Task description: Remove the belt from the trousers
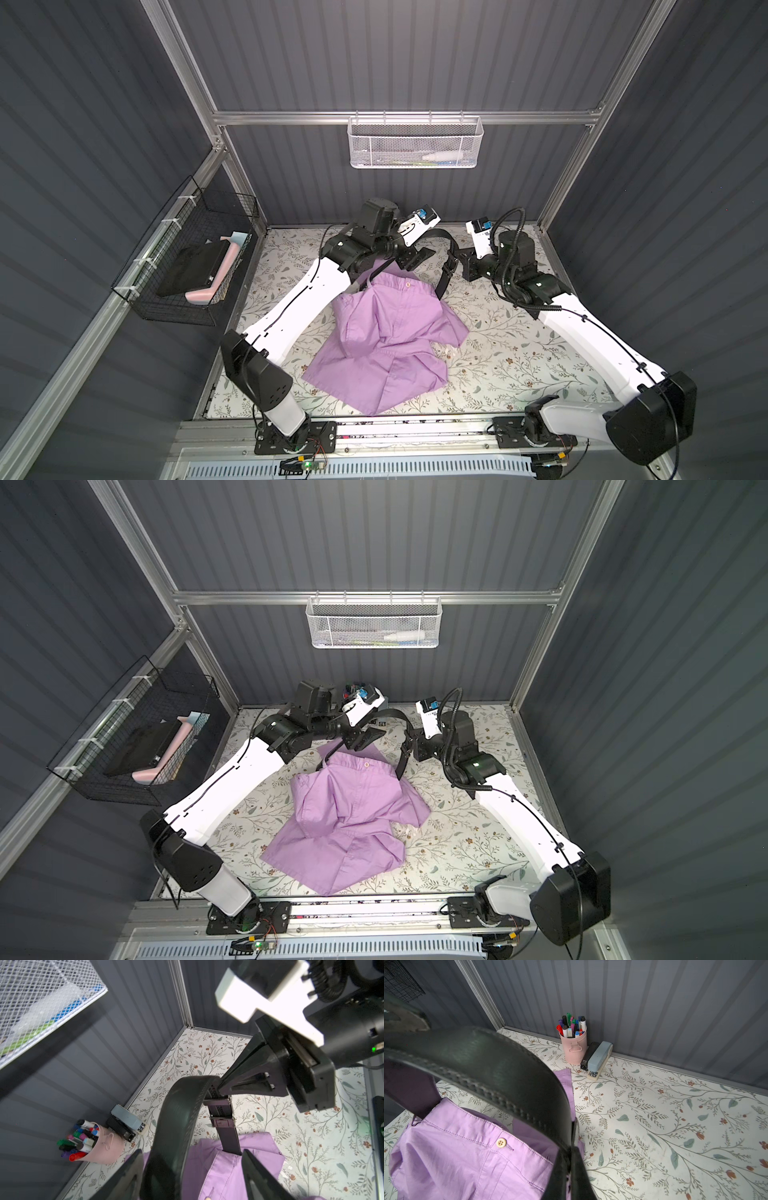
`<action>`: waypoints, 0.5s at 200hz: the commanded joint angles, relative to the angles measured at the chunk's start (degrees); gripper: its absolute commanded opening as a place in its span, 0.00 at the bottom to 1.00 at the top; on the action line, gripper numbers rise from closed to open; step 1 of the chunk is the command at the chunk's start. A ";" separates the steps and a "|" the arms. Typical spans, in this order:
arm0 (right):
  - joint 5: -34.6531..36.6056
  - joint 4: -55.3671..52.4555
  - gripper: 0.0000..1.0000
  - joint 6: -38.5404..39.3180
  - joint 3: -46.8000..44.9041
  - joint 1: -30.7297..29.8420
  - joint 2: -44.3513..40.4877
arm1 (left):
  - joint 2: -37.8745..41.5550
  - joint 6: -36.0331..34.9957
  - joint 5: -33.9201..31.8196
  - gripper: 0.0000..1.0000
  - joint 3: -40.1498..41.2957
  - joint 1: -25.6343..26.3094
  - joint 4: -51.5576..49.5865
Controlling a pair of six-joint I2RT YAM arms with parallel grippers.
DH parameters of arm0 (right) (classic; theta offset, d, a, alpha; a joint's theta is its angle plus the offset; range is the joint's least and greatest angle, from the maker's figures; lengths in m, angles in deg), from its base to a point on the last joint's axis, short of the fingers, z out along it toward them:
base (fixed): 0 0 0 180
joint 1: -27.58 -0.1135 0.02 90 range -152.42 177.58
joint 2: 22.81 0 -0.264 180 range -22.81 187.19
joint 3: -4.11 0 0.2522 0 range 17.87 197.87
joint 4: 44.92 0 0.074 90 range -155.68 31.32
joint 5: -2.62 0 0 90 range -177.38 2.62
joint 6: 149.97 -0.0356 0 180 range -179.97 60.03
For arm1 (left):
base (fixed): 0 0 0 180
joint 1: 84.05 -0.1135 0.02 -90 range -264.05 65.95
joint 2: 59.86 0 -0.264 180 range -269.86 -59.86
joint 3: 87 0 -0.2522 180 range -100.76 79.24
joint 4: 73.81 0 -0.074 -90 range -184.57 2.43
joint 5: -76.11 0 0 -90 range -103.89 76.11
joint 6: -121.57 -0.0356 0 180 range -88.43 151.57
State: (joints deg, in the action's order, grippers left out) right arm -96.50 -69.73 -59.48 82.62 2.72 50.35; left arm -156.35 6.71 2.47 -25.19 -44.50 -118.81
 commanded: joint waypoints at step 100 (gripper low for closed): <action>-1.63 -1.08 0.00 0.86 3.41 -0.35 0.95 | -17.78 -16.69 -15.14 0.58 -20.11 5.80 -11.33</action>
State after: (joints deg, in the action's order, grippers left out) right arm -96.46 -72.46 -59.28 84.19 2.72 50.94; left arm -171.87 -7.94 -9.61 -42.13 -39.39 -125.74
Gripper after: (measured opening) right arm 0.057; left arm 0.633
